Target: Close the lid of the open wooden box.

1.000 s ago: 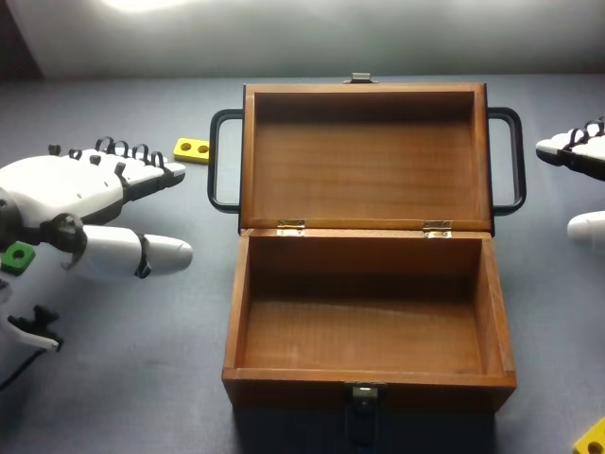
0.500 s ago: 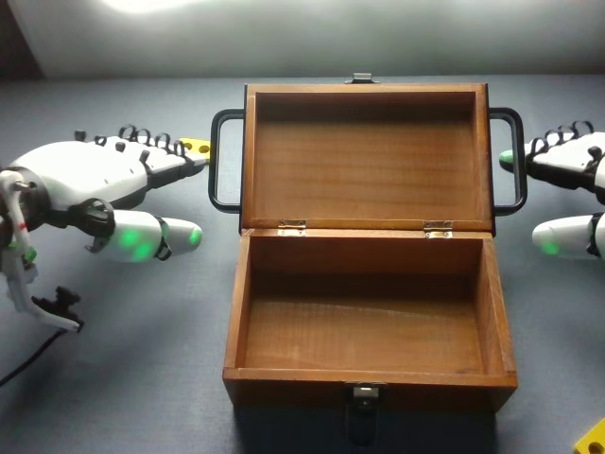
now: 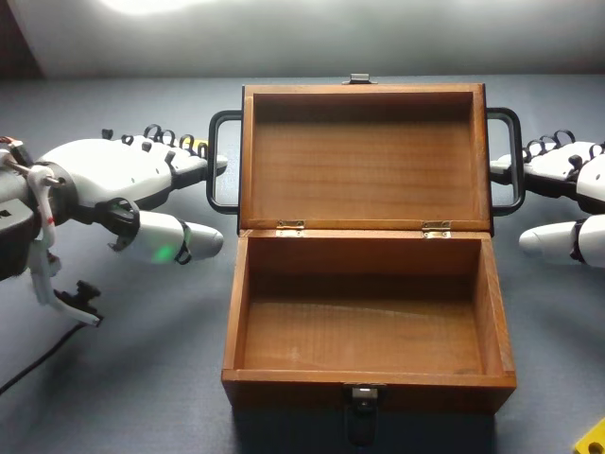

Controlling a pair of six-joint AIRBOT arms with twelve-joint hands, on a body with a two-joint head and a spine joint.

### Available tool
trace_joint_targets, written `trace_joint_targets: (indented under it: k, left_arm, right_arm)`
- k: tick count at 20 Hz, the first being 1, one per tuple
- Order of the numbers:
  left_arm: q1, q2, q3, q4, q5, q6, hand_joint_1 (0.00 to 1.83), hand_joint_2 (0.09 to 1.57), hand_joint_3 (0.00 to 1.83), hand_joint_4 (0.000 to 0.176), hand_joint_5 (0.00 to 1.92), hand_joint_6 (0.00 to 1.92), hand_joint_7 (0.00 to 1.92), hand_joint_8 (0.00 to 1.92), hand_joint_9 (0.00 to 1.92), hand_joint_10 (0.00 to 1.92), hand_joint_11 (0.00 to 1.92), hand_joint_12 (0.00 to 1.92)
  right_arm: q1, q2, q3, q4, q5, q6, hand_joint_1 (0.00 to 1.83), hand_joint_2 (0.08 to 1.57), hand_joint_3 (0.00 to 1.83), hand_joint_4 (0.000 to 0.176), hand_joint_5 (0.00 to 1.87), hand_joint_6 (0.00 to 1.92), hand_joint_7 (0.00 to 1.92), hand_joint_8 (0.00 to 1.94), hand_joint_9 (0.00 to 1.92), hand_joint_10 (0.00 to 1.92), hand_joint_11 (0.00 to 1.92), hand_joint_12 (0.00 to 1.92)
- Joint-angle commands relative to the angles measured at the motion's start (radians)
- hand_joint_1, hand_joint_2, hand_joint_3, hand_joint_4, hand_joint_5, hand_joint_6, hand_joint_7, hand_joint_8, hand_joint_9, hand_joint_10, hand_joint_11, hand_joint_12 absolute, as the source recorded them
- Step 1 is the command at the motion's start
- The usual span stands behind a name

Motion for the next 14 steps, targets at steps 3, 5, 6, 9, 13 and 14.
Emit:
trace_joint_targets:
  k: [3, 5, 6, 9, 13, 14]
  left_arm:
    - [-0.015, -0.004, -0.003, -0.002, -0.112, -0.004, 0.00, 1.24, 0.00, 0.000, 0.00, 0.00, 0.00, 0.00, 0.00, 0.00, 0.00, 0.00]
    - [-0.015, 0.001, -0.013, -0.002, -0.131, -0.005, 0.00, 1.26, 0.00, 0.000, 0.00, 0.00, 0.00, 0.00, 0.00, 0.00, 0.00, 0.00]
    - [-0.015, 0.010, -0.023, -0.002, -0.146, -0.005, 0.00, 1.27, 0.00, 0.000, 0.00, 0.00, 0.00, 0.00, 0.00, 0.00, 0.00, 0.00]
    - [-0.018, 0.028, -0.044, -0.002, -0.182, -0.005, 0.00, 1.32, 0.02, 0.000, 0.00, 0.00, 0.00, 0.00, 0.00, 0.00, 0.00, 0.00]
    - [-0.017, 0.054, -0.072, -0.002, -0.228, -0.005, 0.00, 1.34, 0.02, 0.000, 0.00, 0.00, 0.00, 0.00, 0.00, 0.00, 0.00, 0.00]
    - [-0.017, 0.062, -0.081, -0.001, -0.238, -0.005, 0.00, 1.31, 0.01, 0.000, 0.00, 0.00, 0.00, 0.00, 0.00, 0.00, 0.00, 0.00]
  right_arm:
    - [0.014, 0.003, 0.000, 0.030, 0.124, 0.013, 0.00, 1.32, 0.00, 0.000, 0.00, 0.00, 0.00, 0.00, 0.00, 0.00, 0.00, 0.00]
    - [0.019, 0.002, -0.004, 0.030, 0.140, 0.019, 0.00, 1.29, 0.00, 0.000, 0.00, 0.00, 0.00, 0.00, 0.00, 0.00, 0.00, 0.00]
    - [0.026, 0.001, -0.005, 0.029, 0.148, 0.019, 0.00, 1.31, 0.00, 0.000, 0.00, 0.00, 0.00, 0.00, 0.00, 0.00, 0.00, 0.00]
    - [0.035, 0.000, -0.009, 0.026, 0.162, 0.021, 0.00, 1.33, 0.00, 0.000, 0.00, 0.00, 0.00, 0.00, 0.00, 0.00, 0.00, 0.00]
    - [0.036, 0.003, -0.011, 0.025, 0.179, 0.033, 0.00, 1.30, 0.00, 0.000, 0.01, 0.01, 0.00, 0.00, 0.00, 0.00, 0.01, 0.00]
    - [0.036, 0.008, -0.016, 0.025, 0.188, 0.035, 0.00, 1.29, 0.00, 0.000, 0.00, 0.00, 0.00, 0.00, 0.00, 0.00, 0.00, 0.00]
